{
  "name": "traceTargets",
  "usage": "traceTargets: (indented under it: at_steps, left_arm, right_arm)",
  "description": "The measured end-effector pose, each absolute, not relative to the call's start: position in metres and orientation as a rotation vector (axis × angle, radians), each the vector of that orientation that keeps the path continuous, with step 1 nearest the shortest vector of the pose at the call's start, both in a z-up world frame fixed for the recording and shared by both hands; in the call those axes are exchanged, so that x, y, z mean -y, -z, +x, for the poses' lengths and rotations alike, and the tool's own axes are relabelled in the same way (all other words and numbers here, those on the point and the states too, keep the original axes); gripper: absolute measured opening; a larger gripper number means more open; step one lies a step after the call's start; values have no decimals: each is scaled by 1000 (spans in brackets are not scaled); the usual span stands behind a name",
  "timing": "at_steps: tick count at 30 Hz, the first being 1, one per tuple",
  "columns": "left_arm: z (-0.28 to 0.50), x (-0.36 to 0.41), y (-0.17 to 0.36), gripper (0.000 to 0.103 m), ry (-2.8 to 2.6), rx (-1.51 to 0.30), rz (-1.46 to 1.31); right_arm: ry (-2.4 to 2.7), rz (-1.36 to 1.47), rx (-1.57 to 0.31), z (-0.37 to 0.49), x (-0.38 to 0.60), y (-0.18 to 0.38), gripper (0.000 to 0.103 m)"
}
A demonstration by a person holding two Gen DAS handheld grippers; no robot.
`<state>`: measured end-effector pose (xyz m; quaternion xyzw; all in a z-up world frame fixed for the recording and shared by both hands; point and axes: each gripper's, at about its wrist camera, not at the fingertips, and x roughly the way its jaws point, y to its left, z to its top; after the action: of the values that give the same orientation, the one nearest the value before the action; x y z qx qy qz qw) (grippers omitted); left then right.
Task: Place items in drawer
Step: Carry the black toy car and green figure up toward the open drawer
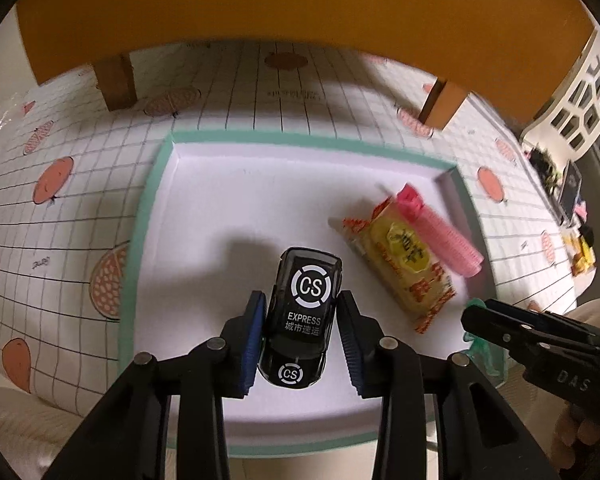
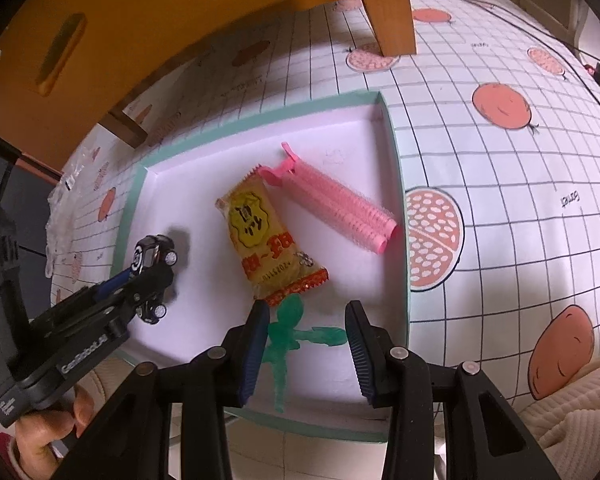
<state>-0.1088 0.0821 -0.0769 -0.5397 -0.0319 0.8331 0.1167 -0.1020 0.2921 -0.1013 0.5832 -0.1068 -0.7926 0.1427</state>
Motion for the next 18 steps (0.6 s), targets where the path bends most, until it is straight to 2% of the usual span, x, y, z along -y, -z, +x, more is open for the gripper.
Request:
traceTargets:
  at_steps: [7,18]
  left_arm:
    - [-105,-76,16,37,-2510,157,-1400]
    - [-122,-62,-109,35,-2618,237,-1050]
  right_arm:
    - [2342,1497,366,-102,-292,48,42]
    - [2455,1131,402,-115,-292,-82,42]
